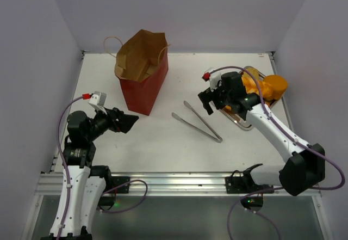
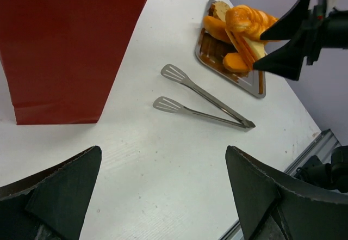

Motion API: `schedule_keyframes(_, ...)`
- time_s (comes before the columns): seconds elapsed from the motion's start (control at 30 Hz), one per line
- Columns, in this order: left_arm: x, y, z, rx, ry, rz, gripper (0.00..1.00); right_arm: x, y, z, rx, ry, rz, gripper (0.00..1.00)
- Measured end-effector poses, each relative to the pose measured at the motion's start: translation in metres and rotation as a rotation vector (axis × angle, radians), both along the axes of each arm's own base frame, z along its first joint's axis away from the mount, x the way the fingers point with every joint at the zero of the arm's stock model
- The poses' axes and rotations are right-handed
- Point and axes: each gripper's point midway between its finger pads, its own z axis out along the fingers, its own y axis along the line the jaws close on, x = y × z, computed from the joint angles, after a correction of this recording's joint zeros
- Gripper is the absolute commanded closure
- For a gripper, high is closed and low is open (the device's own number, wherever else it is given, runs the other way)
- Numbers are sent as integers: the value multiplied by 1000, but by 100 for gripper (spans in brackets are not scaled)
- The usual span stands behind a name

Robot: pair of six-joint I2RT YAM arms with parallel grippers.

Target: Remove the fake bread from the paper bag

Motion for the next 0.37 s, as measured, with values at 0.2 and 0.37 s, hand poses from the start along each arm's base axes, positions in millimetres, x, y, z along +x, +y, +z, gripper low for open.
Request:
schedule_keyframes(0.2, -3, -2, -4, 11, 10, -13, 1, -6, -36, 64, -38, -204, -123, 1)
schedule_keyframes(0.37, -2, 0, -5, 16, 9, -5, 0, -15, -63, 98, -58, -319, -227, 1)
